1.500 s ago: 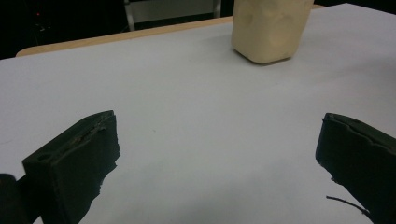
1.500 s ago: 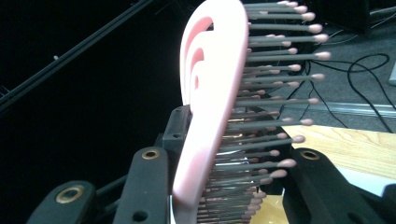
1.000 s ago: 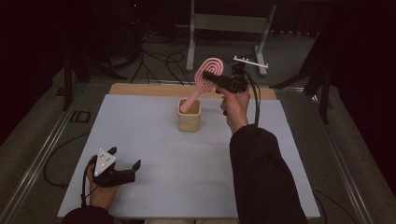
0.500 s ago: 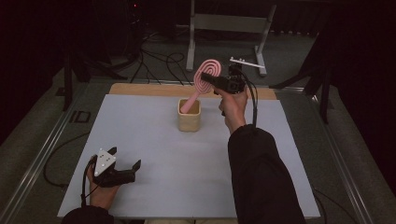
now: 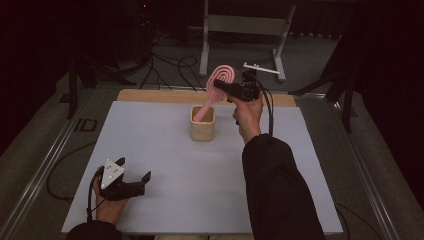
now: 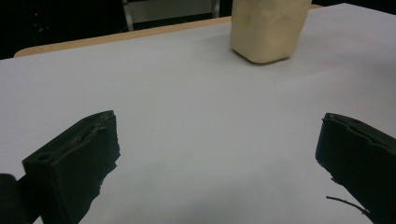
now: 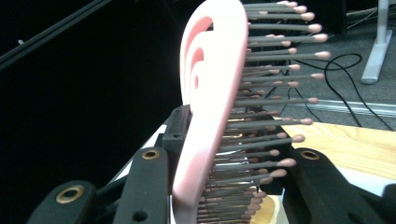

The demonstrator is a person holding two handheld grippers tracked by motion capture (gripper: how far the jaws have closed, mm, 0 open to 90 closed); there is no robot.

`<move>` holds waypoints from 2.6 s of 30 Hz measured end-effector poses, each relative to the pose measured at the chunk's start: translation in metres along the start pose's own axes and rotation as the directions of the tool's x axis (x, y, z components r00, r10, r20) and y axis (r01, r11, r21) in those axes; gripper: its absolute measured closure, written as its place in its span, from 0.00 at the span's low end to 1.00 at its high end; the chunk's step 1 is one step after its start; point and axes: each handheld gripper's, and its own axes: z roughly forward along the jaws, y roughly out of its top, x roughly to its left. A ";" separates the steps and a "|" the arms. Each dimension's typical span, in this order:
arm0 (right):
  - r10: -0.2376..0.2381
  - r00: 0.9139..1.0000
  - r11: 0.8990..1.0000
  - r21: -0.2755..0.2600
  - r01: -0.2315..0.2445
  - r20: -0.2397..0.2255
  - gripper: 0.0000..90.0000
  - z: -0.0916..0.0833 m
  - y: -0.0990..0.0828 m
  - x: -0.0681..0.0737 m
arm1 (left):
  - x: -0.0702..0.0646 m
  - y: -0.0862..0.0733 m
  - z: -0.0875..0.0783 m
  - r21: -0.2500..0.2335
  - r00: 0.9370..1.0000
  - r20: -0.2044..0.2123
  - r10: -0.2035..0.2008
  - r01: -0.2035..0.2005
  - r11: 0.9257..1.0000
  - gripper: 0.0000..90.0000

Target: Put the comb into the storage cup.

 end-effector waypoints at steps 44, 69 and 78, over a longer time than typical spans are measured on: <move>-0.013 1.000 0.999 0.034 0.012 0.029 0.71 0.018 -0.015 0.001 | 0.000 0.000 0.000 -0.001 1.000 0.000 0.001 -0.001 1.000 0.00; -0.009 0.999 0.999 0.054 0.007 0.041 0.71 0.025 -0.025 -0.004 | 0.000 0.000 0.000 0.005 1.000 0.002 0.007 -0.007 1.000 0.00; -0.003 0.999 0.998 0.061 0.000 0.047 0.71 0.028 -0.029 -0.006 | 0.000 0.000 0.000 0.000 1.000 -0.001 0.002 -0.002 1.000 0.00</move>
